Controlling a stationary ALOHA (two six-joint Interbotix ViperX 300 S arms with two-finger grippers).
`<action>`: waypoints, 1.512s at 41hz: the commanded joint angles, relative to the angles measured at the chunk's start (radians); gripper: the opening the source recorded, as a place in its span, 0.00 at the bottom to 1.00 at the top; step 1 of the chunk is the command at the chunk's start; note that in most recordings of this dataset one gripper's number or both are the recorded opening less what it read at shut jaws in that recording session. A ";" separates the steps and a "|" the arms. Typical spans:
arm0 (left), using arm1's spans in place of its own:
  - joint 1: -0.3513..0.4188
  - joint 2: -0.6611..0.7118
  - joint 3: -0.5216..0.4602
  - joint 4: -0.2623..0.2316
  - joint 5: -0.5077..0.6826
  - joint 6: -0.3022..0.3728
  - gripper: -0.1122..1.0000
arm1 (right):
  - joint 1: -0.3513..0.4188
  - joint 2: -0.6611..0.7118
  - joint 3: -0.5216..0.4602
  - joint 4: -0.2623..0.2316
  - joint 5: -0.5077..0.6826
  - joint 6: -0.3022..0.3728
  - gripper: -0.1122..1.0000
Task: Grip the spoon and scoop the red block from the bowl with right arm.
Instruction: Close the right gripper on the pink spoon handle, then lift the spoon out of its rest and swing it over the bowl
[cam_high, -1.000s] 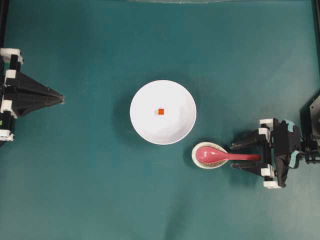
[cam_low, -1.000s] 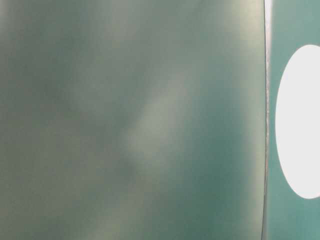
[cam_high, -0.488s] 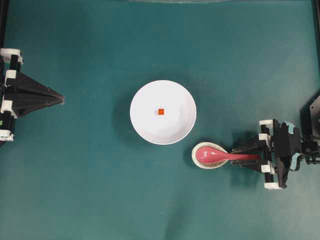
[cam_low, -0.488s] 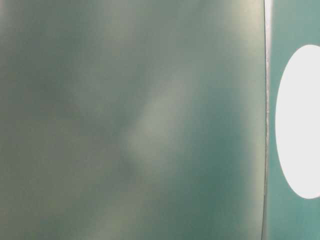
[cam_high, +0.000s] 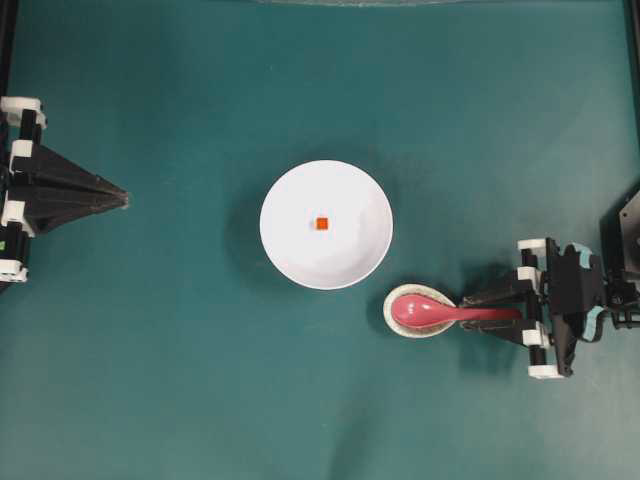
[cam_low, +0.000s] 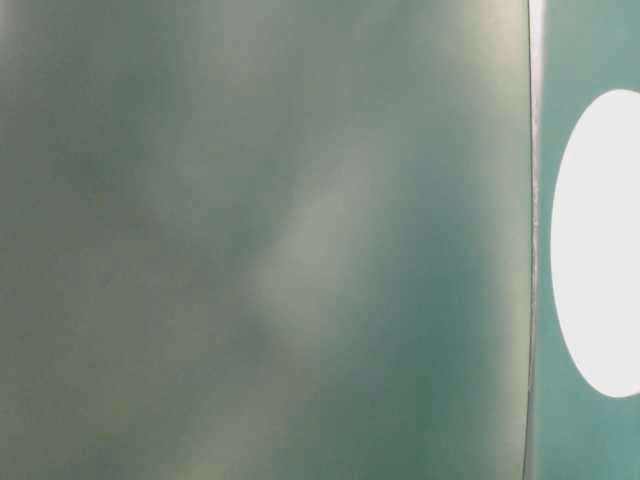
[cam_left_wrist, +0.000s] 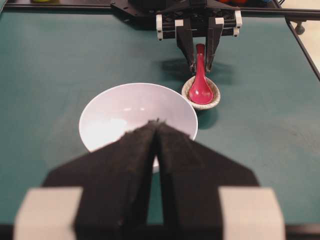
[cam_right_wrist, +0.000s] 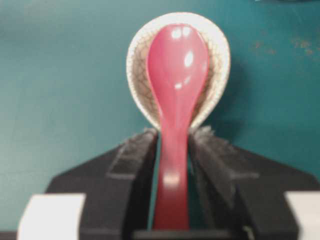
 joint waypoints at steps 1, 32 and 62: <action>0.002 0.008 -0.028 0.002 -0.005 -0.002 0.12 | 0.005 -0.006 -0.006 -0.003 -0.009 -0.002 0.44; 0.002 0.008 -0.029 0.002 0.000 -0.002 0.12 | 0.005 -0.038 -0.020 0.005 0.003 0.002 0.33; 0.002 0.008 -0.029 0.002 0.002 -0.002 0.12 | -0.140 -0.456 -0.048 0.005 0.249 -0.097 0.33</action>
